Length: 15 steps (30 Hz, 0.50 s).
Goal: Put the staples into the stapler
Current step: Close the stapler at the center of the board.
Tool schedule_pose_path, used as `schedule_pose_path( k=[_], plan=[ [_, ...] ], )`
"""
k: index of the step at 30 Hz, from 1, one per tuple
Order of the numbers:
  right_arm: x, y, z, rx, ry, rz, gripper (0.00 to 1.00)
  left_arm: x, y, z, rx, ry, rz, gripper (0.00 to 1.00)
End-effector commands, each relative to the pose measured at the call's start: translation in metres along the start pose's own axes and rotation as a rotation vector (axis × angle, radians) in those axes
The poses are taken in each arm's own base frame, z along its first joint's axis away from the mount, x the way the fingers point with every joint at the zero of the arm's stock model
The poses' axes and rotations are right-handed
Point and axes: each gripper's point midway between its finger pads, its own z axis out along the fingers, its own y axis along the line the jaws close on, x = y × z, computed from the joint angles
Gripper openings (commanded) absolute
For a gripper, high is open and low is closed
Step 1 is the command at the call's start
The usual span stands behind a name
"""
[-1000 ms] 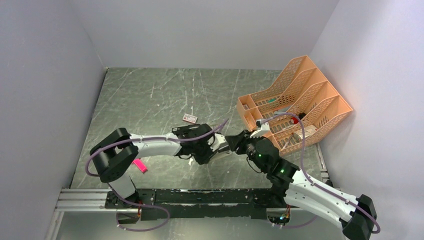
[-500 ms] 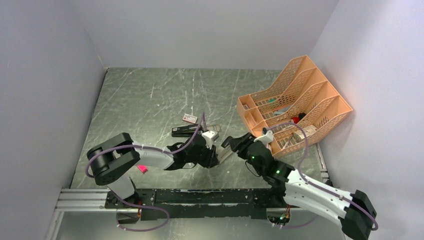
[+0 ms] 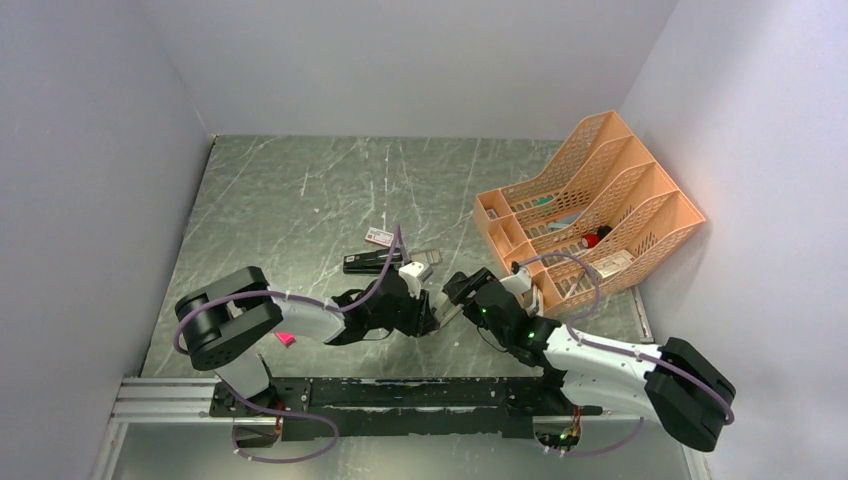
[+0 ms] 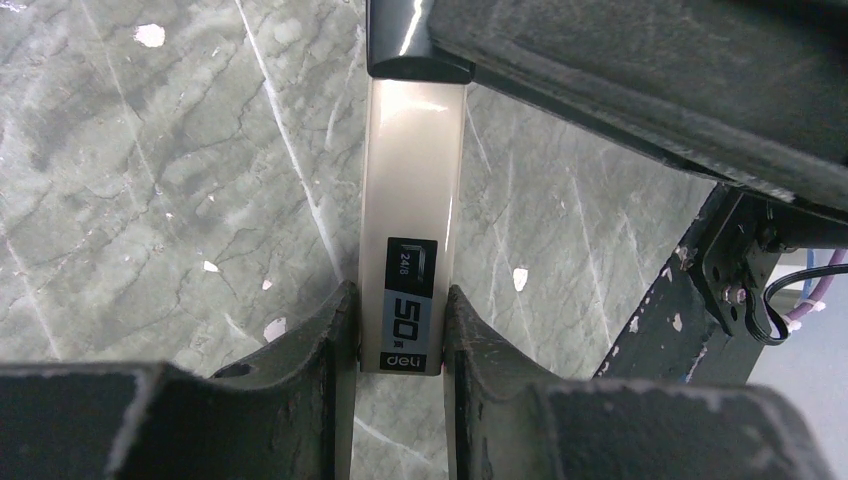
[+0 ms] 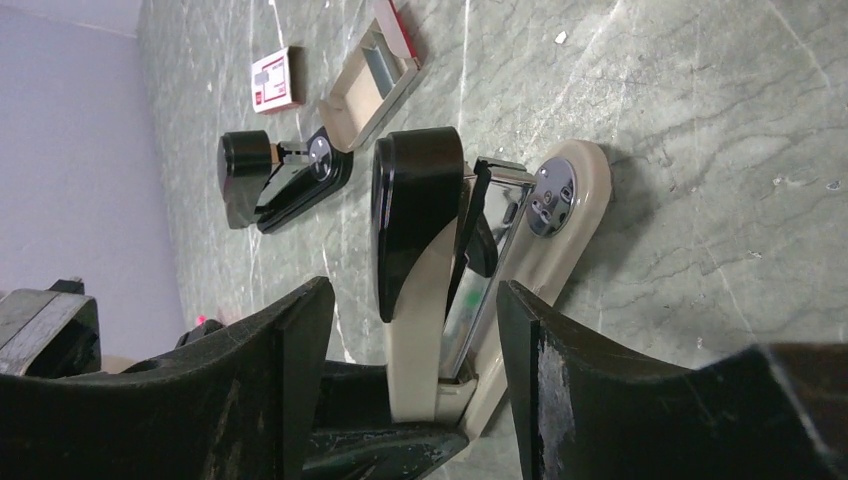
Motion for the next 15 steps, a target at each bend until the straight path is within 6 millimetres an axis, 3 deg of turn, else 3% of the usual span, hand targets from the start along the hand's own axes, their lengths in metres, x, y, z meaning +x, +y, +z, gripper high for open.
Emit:
schedule_pose_path(
  k=[1, 9, 12, 15],
  plan=[
    [-0.003, 0.002, 0.007, -0.004, -0.029, 0.077, 0.64, 0.052, 0.026, -0.007, -0.089, 0.158, 0.011, 0.07],
    [0.005, -0.014, 0.018, 0.069, -0.005, 0.113, 0.62, 0.055, 0.024, -0.006, -0.107, 0.175, 0.060, 0.07],
    [0.009, -0.018, 0.022, 0.082, 0.004, 0.119, 0.56, 0.055, 0.026, -0.006, -0.135, 0.186, 0.083, 0.07],
    [0.011, -0.024, 0.024, 0.092, 0.008, 0.113, 0.45, 0.053, 0.025, -0.005, -0.139, 0.189, 0.094, 0.07]
  ],
)
